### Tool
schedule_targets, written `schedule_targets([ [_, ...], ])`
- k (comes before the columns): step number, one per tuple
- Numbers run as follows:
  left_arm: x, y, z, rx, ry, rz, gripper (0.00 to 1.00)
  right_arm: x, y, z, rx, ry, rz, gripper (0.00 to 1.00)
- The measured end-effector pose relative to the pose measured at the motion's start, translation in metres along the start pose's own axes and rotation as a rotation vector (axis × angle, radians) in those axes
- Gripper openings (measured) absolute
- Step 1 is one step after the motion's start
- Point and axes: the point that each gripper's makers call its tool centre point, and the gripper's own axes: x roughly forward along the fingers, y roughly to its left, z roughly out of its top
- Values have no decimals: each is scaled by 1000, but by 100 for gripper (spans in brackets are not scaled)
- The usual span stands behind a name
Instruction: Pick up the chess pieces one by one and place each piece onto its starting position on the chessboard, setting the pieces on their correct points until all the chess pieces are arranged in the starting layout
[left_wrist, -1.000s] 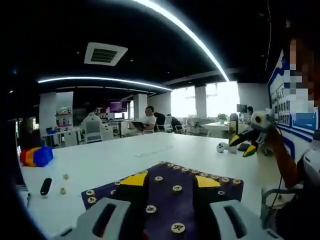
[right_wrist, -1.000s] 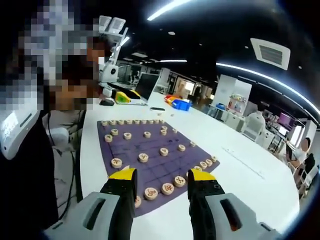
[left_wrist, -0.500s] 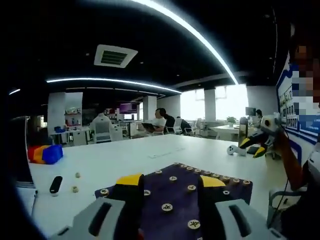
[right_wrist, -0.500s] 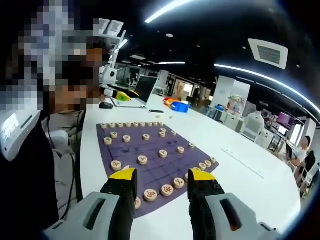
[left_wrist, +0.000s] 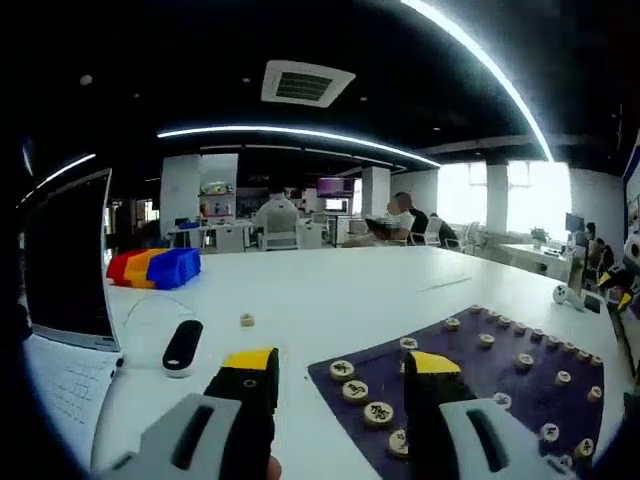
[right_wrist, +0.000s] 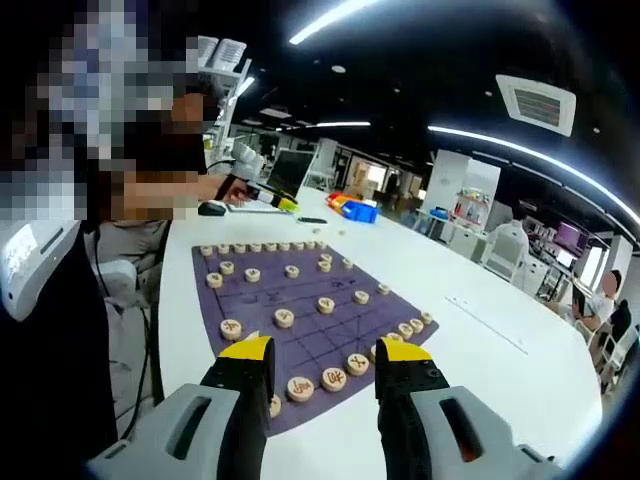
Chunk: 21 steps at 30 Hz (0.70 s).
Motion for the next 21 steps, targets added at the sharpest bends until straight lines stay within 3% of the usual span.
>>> schedule_targets([
  [4, 36, 46, -18, -17, 46, 94, 49, 3, 0, -3, 6, 6, 6, 41],
  [8, 62, 73, -28, -25, 57, 149, 44, 3, -2, -5, 13, 11, 3, 41],
  [12, 82, 90, -39, -26, 94, 191, 40, 5, -4, -8, 19, 16, 1, 41],
  [18, 103, 95, -57, -65, 138, 222, 32, 6, -6, -11, 26, 25, 0, 41],
  [19, 105, 97, -54, -77, 108, 234, 32, 6, -6, -12, 26, 25, 0, 41],
  [21, 106, 95, -55, -83, 115, 231, 29, 6, -6, -12, 28, 24, -1, 41],
])
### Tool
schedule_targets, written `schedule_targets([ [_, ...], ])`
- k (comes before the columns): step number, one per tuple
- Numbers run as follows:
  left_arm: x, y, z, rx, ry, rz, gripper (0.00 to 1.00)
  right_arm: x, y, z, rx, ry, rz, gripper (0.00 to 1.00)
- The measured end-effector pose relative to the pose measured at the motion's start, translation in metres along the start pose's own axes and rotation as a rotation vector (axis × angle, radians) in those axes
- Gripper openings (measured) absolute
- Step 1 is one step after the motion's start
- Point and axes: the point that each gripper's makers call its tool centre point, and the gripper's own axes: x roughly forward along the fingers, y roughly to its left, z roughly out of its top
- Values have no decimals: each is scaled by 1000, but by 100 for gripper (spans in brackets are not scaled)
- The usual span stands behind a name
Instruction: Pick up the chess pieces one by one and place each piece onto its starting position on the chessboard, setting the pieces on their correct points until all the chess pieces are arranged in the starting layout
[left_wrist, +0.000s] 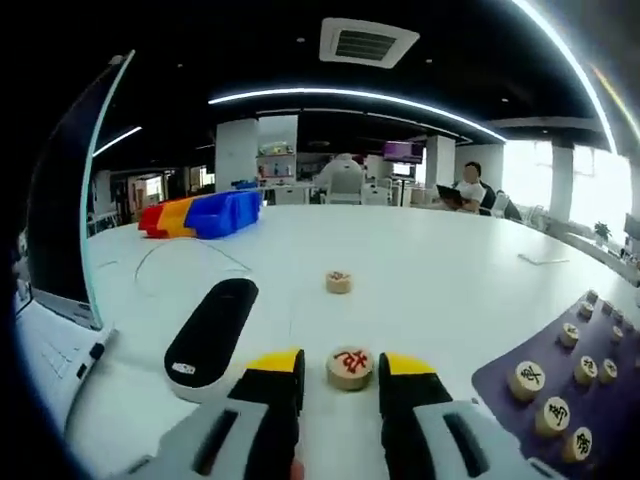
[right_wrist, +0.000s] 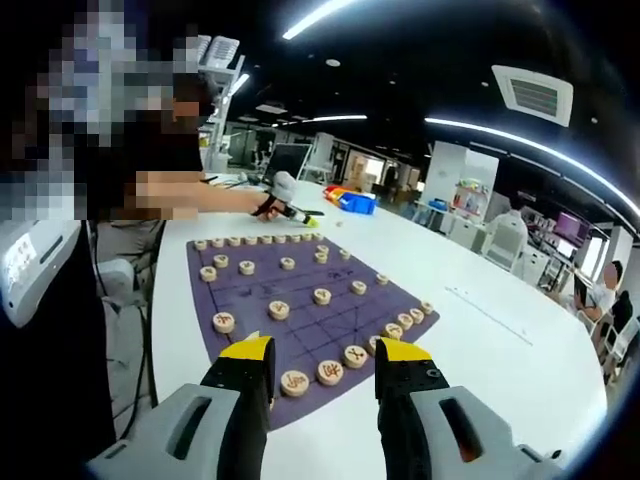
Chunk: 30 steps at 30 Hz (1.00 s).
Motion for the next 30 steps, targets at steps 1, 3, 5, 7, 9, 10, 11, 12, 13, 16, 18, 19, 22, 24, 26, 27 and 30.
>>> schedule_targets([
  [1, 0, -1, 0, 5, -6, 7, 25, 0, 0, 0, 0, 0, -1, 41],
  [3, -1, -3, 1, 11, -12, 7, 21, 0, 0, 0, 1, 0, -2, 41],
  [5, -2, -5, 0, 17, -13, 0, 21, -1, -1, 0, 0, -1, -5, 41],
  [7, -5, -6, 0, 24, -12, 0, 21, -1, -1, 0, 1, -2, -5, 41],
  [9, -7, -6, 3, 17, -17, -4, 21, -1, 0, 0, -1, -3, -4, 41],
  [10, -9, -6, 6, 9, -22, -9, 21, -1, 0, 1, -2, -3, -4, 41],
  [11, -13, -8, 11, -1, -31, -16, 21, -2, 0, 1, -4, -3, -4, 41],
  [12, -15, -10, 16, -7, -40, -21, 21, -2, 0, 1, -5, -3, -4, 41],
  [13, -19, -13, 21, -16, -53, -29, 21, -2, 1, 2, -6, -5, -4, 41],
  [16, -28, -22, 43, -65, -100, -51, 21, -2, 2, 3, -9, -8, -4, 41],
  [18, -35, -30, 57, -91, -120, -74, 21, -2, 3, 4, -11, -9, -4, 41],
  [19, -37, -35, 62, -102, -130, -85, 21, -2, 3, 5, -12, -10, -3, 41],
  [22, -48, -57, 87, -127, -176, -137, 21, -3, 4, 6, -17, -13, -3, 41],
  [24, -54, -76, 101, -135, -201, -172, 21, -3, 4, 7, -18, -14, -3, 41],
  [26, -59, -94, 113, -127, -217, -203, 21, -4, 4, 7, -19, -14, -5, 41],
  [27, -61, -106, 118, -112, -219, -223, 21, -4, 4, 7, -19, -14, -6, 41],
  [30, -67, -148, 131, -72, -233, -307, 21, -5, 4, 8, -22, -18, -6, 41],
])
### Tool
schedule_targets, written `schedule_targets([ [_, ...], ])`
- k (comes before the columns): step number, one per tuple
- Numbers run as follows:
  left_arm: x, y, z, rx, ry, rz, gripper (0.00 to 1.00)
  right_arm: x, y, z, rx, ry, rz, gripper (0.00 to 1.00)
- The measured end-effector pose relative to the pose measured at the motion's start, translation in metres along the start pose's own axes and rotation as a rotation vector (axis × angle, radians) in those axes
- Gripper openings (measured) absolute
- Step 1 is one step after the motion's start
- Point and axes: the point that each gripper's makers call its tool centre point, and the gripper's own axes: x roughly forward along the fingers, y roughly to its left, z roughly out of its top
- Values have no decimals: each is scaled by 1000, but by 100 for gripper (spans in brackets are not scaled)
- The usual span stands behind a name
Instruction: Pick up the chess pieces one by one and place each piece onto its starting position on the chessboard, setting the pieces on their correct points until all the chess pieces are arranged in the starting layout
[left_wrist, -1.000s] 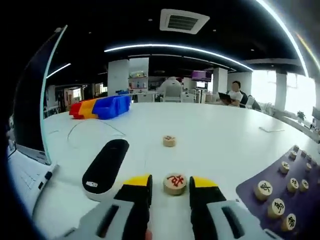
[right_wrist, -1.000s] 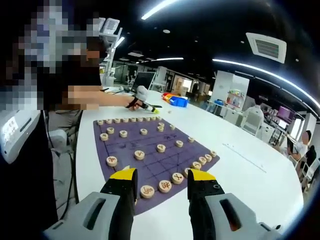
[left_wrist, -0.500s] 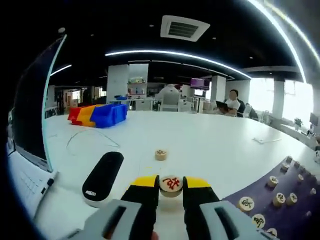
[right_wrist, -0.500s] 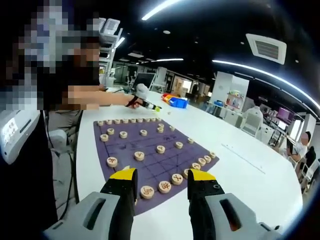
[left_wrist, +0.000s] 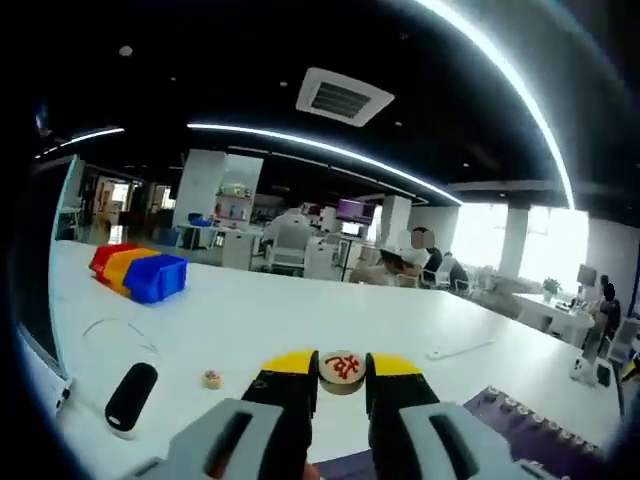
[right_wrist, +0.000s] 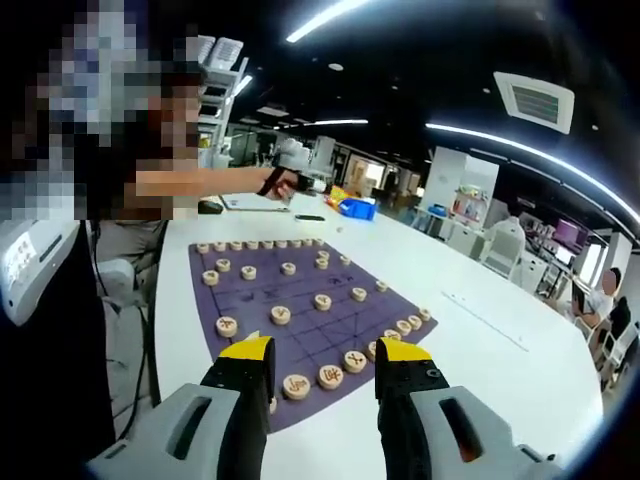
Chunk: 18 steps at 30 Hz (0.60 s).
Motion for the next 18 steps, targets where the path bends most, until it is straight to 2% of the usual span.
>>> schedule_targets([
  [2, 5, -23, 3, 16, 0, -45, 21, -1, 0, 1, -1, -3, -1, 41],
  [3, 9, -42, 3, 33, 5, -84, 21, -2, 0, 1, -1, -4, -2, 41],
  [7, 21, -93, -7, 87, 36, -183, 21, -3, -2, 0, -1, -2, -6, 41],
  [11, 28, -136, -25, 118, 68, -247, 21, -3, -2, 1, 4, -9, -6, 41],
  [18, 38, -192, -64, 186, 142, -365, 21, -4, -2, 2, 0, -13, -3, 41],
])
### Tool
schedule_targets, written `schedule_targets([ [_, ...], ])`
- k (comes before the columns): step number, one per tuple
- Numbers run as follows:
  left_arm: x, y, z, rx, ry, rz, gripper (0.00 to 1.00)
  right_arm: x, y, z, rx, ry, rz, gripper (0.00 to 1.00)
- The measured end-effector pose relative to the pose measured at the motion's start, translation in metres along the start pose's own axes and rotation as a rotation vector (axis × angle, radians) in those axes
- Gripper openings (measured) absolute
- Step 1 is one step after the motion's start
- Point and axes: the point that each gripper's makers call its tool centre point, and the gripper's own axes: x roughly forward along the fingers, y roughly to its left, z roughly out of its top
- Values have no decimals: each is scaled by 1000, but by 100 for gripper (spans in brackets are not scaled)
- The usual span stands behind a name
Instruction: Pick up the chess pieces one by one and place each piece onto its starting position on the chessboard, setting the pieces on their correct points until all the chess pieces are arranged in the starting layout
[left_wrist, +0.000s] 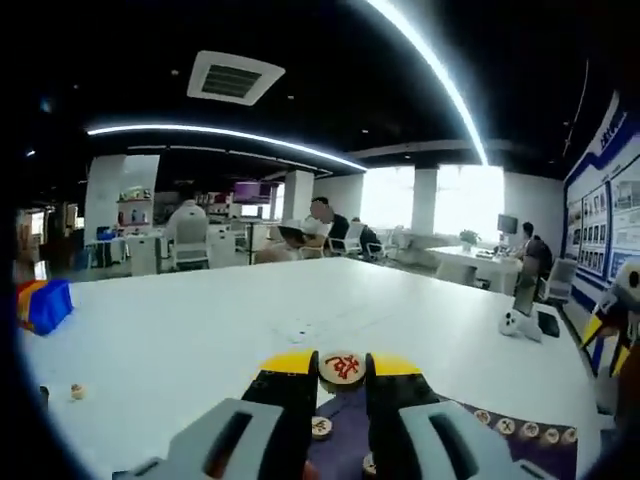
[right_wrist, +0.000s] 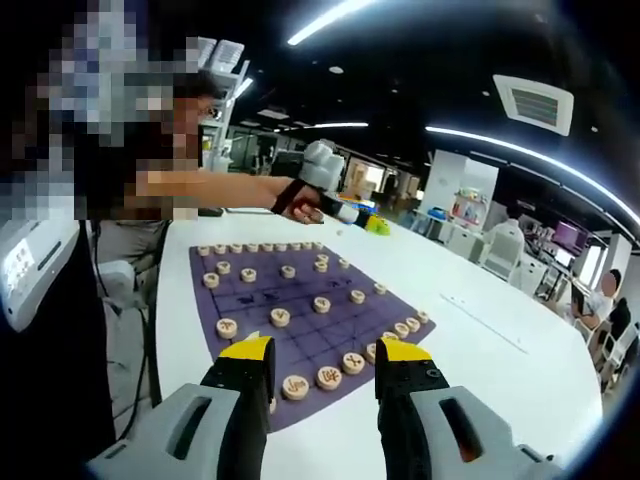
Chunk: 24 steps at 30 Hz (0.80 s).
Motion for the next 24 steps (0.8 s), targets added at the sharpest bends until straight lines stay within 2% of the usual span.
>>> schedule_targets([
  [3, 12, -16, -17, 38, 48, -34, 21, 0, 0, 0, -2, 2, 1, 41],
  [8, 29, -26, -44, 43, 105, -53, 21, 0, 1, 1, -5, -2, 3, 41],
  [14, 40, -22, -68, 51, 160, -41, 21, -1, 0, 1, -4, -3, 1, 41],
  [19, 47, -26, -81, 58, 193, -43, 21, -1, 0, 2, -5, -5, 2, 41],
  [24, 55, -18, -93, 49, 220, -10, 21, -1, 1, 1, -8, -3, 3, 41],
])
